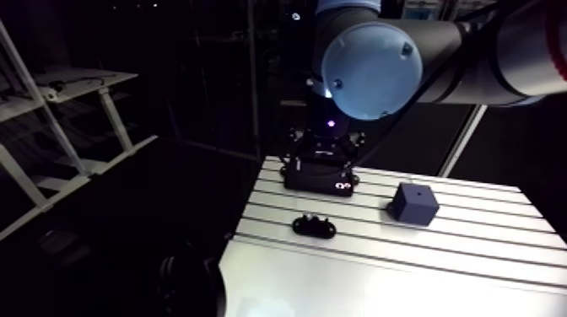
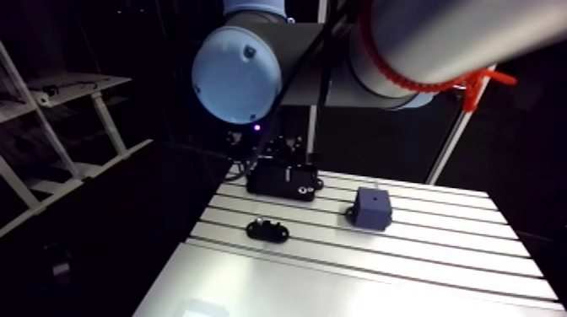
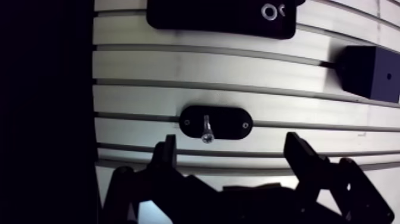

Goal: Pick up the M10 bolt and insert it into the hole until fully seated.

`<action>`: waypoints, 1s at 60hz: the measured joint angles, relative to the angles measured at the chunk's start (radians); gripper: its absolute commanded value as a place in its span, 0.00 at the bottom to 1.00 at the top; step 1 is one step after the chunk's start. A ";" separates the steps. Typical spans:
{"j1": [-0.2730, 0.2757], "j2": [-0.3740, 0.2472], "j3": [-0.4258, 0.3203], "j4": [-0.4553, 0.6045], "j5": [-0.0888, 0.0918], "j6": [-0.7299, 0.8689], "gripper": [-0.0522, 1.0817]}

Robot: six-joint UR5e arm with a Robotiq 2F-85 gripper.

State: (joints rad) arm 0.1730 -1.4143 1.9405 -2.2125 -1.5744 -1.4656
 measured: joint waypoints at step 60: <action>0.034 0.091 0.057 -0.103 -0.001 -0.003 0.30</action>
State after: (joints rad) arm 0.2066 -1.3233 1.9975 -2.3152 -1.5753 -1.4682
